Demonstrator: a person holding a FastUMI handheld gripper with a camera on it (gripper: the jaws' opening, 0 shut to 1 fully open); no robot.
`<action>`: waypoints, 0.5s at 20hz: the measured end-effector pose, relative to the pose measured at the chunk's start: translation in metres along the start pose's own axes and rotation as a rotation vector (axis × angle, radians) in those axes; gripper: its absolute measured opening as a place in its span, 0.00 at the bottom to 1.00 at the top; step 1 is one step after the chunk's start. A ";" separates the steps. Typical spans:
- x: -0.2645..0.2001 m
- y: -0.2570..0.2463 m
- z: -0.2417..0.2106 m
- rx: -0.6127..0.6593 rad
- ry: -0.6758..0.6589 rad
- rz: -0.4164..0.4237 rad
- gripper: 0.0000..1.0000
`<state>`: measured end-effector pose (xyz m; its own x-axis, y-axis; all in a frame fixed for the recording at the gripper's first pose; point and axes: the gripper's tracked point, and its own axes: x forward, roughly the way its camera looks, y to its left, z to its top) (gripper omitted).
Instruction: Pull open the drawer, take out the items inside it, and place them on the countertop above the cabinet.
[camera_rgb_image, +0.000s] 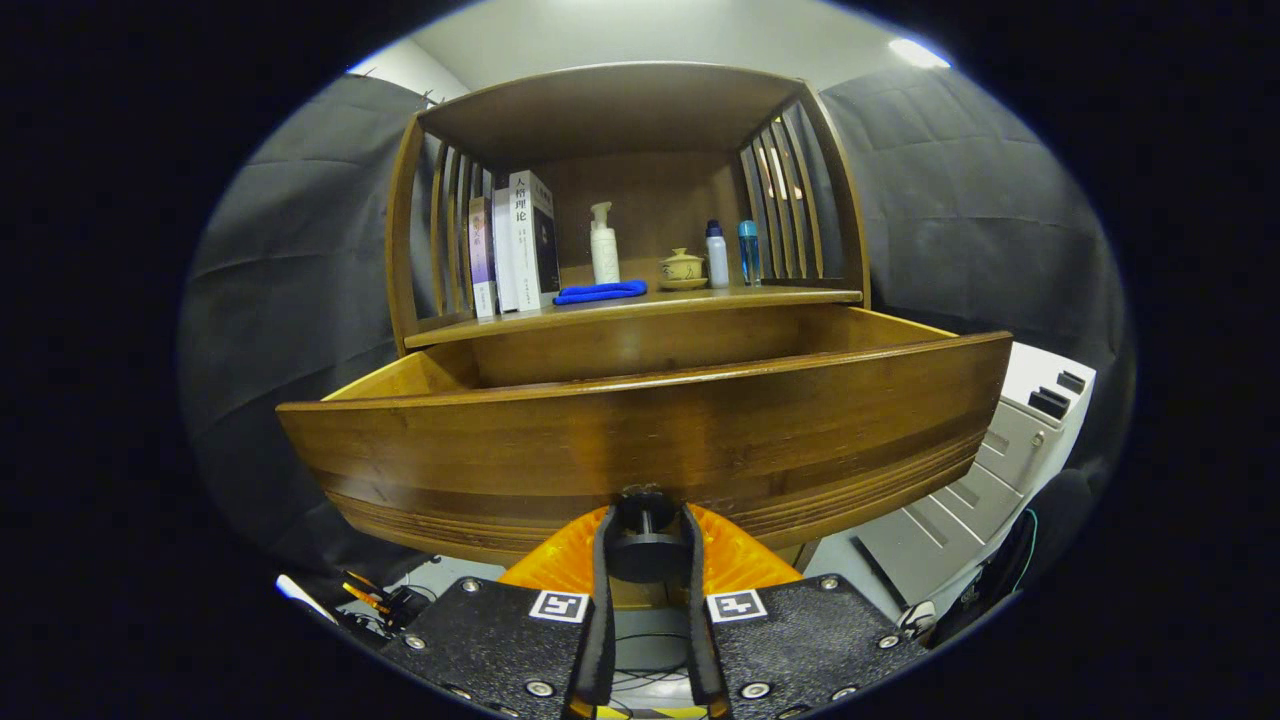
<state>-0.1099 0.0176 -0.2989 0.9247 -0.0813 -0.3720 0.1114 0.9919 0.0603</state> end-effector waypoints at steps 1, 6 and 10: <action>-0.001 0.001 -0.001 0.002 0.001 0.001 0.29; -0.009 0.001 -0.005 0.016 0.003 0.012 0.29; -0.013 0.003 -0.007 0.001 -0.004 0.011 0.29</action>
<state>-0.1242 0.0227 -0.2999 0.9275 -0.0704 -0.3672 0.1014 0.9927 0.0657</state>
